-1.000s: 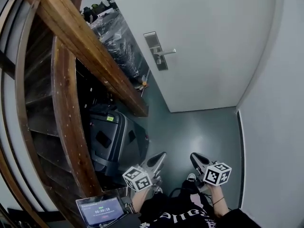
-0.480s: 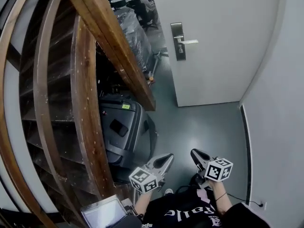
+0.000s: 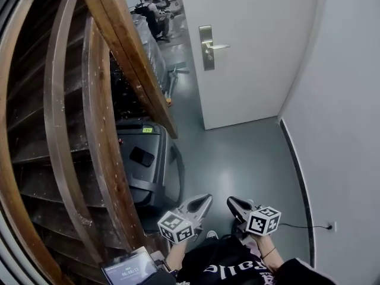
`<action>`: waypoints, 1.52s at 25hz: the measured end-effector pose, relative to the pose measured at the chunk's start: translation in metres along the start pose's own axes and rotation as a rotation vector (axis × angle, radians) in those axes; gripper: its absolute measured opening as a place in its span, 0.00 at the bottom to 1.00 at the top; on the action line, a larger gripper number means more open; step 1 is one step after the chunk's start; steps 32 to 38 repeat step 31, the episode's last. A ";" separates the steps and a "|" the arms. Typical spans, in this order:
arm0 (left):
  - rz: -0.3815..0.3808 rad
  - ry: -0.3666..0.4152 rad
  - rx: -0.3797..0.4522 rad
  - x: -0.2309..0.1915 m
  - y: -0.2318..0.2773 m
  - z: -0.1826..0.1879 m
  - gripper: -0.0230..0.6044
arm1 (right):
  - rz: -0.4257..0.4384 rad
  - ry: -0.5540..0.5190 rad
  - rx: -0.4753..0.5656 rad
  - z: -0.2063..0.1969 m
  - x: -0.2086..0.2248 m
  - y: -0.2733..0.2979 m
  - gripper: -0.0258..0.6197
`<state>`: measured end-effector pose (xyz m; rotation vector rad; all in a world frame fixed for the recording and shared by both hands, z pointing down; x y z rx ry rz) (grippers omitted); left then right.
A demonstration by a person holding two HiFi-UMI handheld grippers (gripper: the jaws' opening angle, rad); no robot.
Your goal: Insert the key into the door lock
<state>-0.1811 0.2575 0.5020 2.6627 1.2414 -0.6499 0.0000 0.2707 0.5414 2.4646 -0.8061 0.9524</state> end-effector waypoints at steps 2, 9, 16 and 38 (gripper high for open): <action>-0.024 -0.014 0.005 0.009 -0.001 -0.003 0.04 | -0.027 -0.008 0.018 0.000 -0.003 -0.017 0.09; -0.033 -0.047 0.012 0.034 0.006 -0.017 0.04 | -0.047 -0.003 0.027 0.003 0.005 -0.053 0.09; 0.016 0.004 0.093 0.073 0.034 -0.007 0.04 | 0.014 -0.035 0.008 0.035 0.015 -0.079 0.09; -0.011 0.060 0.103 0.117 0.075 -0.018 0.04 | 0.080 -0.055 0.022 0.066 0.044 -0.106 0.09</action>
Point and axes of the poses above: the fingertips, and each gripper's own axes: y forward along the fingers, x to its right, z out of its top, the point moved 8 cm from there along -y, backward along the fingers, and after that the axes turned 12 degrees about x, right-handed, at the moved point
